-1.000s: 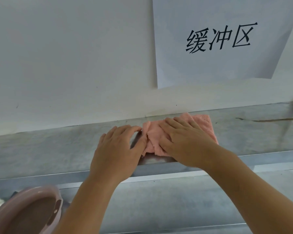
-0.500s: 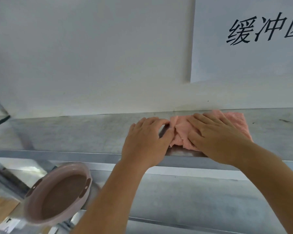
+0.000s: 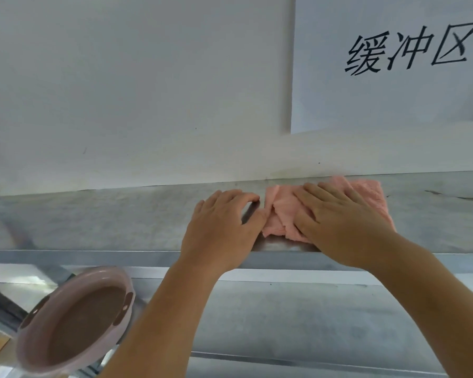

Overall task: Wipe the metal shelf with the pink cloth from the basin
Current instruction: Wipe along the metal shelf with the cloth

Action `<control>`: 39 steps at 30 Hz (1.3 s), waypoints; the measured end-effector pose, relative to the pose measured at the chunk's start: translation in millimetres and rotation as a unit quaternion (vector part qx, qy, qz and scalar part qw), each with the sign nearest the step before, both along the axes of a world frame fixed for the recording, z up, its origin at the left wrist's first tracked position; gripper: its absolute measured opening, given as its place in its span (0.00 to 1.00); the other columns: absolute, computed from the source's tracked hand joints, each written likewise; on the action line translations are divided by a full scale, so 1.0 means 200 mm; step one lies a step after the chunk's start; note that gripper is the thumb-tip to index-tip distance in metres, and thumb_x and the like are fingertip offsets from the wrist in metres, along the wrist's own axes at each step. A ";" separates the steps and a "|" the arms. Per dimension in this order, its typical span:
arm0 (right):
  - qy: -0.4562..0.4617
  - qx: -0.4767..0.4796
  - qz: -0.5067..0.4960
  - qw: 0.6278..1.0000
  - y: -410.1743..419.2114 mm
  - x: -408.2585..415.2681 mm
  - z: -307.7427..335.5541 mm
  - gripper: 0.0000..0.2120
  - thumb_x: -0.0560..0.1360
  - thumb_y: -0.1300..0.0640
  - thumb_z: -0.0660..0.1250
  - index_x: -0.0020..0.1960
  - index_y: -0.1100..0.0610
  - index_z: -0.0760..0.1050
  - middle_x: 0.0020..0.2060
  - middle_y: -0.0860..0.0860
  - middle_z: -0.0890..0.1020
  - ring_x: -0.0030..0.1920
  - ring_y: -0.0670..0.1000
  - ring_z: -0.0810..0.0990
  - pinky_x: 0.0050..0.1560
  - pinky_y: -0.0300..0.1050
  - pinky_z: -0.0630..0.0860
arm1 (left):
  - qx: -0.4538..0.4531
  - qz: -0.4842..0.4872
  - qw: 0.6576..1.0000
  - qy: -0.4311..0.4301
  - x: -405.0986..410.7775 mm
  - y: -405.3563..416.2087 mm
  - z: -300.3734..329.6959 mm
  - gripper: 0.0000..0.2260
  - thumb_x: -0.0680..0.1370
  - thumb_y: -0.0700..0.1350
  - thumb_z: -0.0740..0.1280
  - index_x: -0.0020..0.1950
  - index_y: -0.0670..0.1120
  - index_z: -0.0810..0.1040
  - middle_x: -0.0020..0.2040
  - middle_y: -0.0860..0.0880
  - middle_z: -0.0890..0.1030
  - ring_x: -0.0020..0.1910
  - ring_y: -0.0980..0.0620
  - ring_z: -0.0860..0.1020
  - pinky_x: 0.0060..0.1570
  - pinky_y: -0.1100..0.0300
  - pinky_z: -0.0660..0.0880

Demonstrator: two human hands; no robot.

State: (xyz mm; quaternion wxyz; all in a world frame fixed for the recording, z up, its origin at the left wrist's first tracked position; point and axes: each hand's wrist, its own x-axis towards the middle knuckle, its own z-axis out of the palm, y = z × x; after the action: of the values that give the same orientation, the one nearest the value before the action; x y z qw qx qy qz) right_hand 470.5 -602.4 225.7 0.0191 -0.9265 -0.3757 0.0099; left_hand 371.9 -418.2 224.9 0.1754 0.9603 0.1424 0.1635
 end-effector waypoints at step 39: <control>0.042 0.086 -0.028 0.995 -0.50 0.26 0.01 0.30 0.85 0.42 0.45 0.85 0.46 0.49 0.86 0.45 0.51 0.85 0.47 0.46 0.83 0.55 0.42 | 0.011 -0.023 1.000 0.000 0.26 -0.63 0.02 0.21 0.80 0.60 0.59 0.74 0.62 0.71 0.71 0.60 0.73 0.71 0.55 0.65 0.69 0.55 0.61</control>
State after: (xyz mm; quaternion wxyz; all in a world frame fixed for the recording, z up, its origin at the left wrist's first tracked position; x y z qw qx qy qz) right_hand 521.7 -701.6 227.4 0.1150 -0.9301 -0.3484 0.0163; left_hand 423.8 -544.3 229.4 0.1683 0.9653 0.1181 0.1609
